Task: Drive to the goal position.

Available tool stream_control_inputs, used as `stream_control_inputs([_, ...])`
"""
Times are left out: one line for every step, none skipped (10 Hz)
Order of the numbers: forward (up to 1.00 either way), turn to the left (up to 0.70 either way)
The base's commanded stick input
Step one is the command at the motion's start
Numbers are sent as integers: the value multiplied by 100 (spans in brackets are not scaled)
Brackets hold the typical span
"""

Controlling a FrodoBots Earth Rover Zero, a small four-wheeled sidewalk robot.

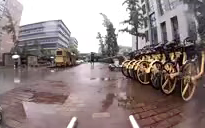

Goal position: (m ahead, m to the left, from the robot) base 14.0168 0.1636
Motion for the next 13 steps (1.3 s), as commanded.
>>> stream_control_inputs([70,0])
stream_control_inputs([70,0])
stream_control_inputs([70,0])
stream_control_inputs([70,0])
stream_control_inputs([70,0])
stream_control_inputs([70,0])
stream_control_inputs([70,0])
stream_control_inputs([70,0])
stream_control_inputs([70,0])
stream_control_inputs([70,0])
stream_control_inputs([70,0])
stream_control_inputs([70,0])
stream_control_inputs([70,0])
